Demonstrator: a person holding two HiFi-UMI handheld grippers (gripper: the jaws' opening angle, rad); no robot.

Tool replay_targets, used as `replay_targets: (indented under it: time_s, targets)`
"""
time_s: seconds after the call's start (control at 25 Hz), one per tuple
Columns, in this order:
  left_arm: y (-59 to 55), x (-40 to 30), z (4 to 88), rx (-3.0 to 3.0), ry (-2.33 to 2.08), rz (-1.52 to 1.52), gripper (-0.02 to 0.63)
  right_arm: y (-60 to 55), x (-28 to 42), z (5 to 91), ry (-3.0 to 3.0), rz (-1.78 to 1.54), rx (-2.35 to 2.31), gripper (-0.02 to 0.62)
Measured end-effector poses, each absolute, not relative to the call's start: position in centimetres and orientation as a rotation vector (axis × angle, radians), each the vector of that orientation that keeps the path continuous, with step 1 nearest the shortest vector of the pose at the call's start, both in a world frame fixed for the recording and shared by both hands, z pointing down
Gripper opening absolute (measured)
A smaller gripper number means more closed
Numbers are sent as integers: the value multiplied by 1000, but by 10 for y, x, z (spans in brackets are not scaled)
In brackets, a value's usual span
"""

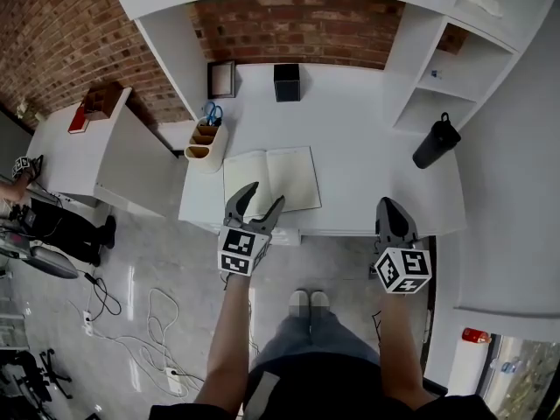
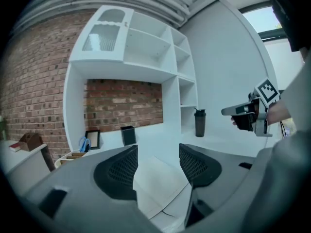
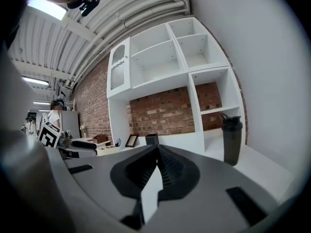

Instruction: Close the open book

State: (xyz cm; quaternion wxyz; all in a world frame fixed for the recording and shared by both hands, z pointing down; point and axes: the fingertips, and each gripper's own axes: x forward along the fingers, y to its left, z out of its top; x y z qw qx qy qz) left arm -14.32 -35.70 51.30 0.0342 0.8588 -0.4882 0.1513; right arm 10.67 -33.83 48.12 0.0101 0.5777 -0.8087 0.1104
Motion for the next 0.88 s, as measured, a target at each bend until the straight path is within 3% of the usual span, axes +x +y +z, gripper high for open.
replay_targets:
  time_s: [0.88]
  targets:
    - [-361,-105,668,2611,-921,1970,242,-327,139,539,-2409,502,1814,-2]
